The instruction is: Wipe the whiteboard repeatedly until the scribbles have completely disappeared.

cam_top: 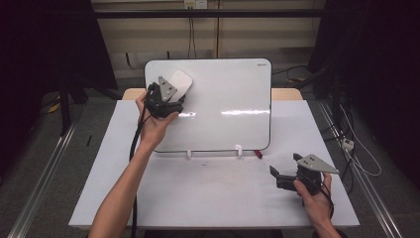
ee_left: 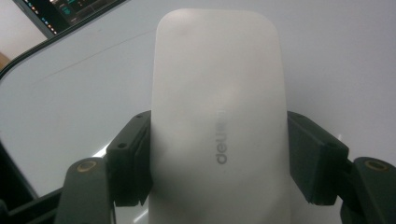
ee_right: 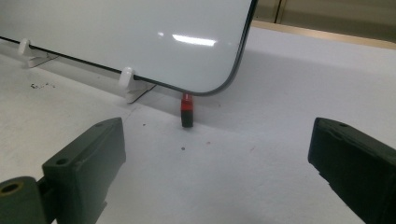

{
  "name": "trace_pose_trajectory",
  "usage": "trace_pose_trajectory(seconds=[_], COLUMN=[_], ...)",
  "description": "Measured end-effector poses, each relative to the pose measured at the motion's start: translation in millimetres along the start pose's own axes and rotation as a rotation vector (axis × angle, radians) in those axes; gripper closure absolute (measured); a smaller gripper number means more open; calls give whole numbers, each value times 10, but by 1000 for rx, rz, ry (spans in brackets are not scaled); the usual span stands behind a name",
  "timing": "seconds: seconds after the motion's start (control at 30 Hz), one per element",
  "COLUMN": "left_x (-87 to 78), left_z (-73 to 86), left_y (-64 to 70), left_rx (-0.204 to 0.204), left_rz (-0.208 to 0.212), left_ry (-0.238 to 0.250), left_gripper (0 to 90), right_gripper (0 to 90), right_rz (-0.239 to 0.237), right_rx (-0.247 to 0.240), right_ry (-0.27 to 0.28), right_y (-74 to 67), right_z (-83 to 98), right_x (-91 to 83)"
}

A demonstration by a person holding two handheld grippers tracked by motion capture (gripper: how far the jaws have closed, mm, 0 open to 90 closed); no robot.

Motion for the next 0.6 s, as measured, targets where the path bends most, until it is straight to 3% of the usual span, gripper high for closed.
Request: trace_pose_trajectory(seconds=[0.23, 0.43, 0.5, 0.6], left_x=[-53, -73, -84, -101], left_z=[18, 27, 20, 23], left_y=[-184, -214, -206, -242], left_rx=[-38, -46, -42, -69], left_rz=[-18, -34, -30, 9], left_ry=[-2, 13, 17, 22], left_gripper=[311, 312, 312, 312], right_gripper=[40, 40, 40, 40], right_rz=[0, 2, 0, -1], right_rx=[-1, -3, -3, -2], right_ry=[0, 1, 1, 2], right_y=[-3, 0, -3, -4], right_z=[-3, -4, -5, -6], right_x=[4, 2, 0, 0])
Point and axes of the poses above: each handheld gripper's, and its own axes: x roughly forward along the jaws, z roughly out of its underside, y roughly to its right, the point moved 6 cm from there along x, roughly forward along the jaws, and after that the axes turned 13 degrees about -x, right-handed, at the moved point
